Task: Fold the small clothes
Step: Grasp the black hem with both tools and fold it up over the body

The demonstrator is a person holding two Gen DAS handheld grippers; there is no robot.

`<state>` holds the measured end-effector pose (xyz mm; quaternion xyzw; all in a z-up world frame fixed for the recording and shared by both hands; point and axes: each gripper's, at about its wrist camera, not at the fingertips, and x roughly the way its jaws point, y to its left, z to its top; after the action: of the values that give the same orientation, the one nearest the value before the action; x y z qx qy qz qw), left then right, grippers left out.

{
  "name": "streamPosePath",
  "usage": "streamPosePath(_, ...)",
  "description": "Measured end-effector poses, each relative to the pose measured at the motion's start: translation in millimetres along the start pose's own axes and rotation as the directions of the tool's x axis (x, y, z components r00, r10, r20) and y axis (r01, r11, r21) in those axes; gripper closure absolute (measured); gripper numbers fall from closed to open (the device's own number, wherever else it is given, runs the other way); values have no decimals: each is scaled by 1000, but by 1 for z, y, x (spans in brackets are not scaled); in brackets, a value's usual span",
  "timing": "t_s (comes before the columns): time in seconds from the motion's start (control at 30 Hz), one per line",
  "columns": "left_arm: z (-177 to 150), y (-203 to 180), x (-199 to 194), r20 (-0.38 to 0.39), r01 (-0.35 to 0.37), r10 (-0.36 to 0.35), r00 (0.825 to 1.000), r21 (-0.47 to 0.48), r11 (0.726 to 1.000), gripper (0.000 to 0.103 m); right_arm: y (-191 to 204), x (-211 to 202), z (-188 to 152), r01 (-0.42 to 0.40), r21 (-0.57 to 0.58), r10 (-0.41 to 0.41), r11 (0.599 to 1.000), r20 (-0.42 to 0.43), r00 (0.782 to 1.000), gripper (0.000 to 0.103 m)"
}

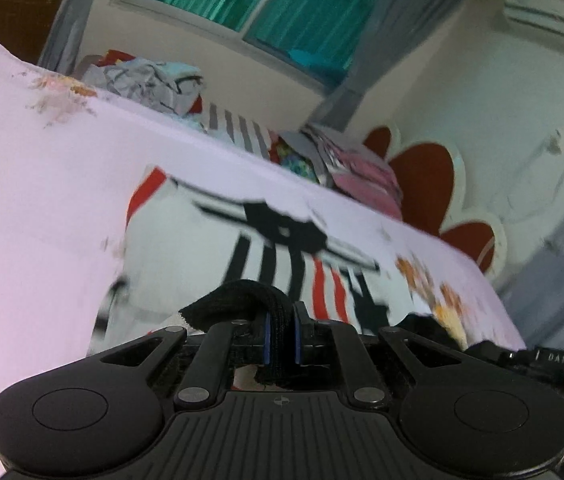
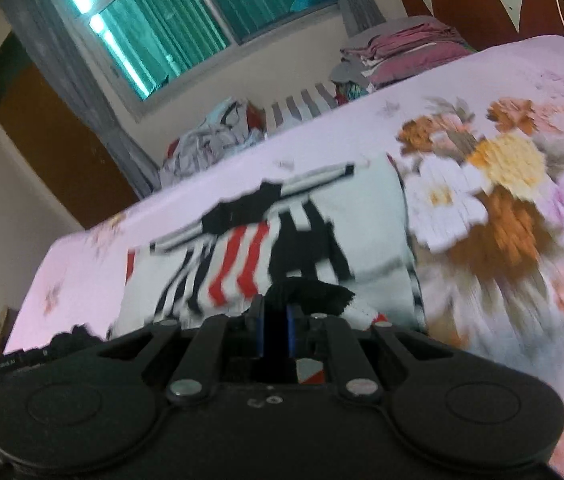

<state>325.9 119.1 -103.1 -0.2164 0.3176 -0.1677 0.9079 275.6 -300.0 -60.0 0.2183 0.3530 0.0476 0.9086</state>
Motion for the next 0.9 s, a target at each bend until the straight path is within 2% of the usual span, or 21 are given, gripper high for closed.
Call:
streamPosePath(0.17,36,0,54,22,-30,30,999,-7,1000,93,-17,54,40,3,60,-3,998,4,1000,93)
streamPosePath(0.33,61,5,103,10,-60,61,998,-40,997,93,-33,99,64,11,107,-9,994,-17,1000,93)
streamPosePath(0.5,70,16,143,-27,-124,122,992,-58,991,93,-53,141,81,26,167,-17,986,-57,998,93)
streamPosePath(0.73,78,22,187,-86,-200,200,976,9,980,92,-68,189,91,77,176,-57,981,-114,992,91)
streamPosePath(0.8,79,25,197,-126,-213,213,969,17,977,86,-70,195,95,80,184,-61,980,-106,992,85)
streamPosePath(0.87,81,26,196,-131,-215,215,968,13,976,72,-71,194,100,75,179,-60,981,-83,995,76)
streamPosePath(0.9,81,25,192,-112,-217,217,970,14,976,47,-71,192,104,87,163,-76,983,-73,994,63)
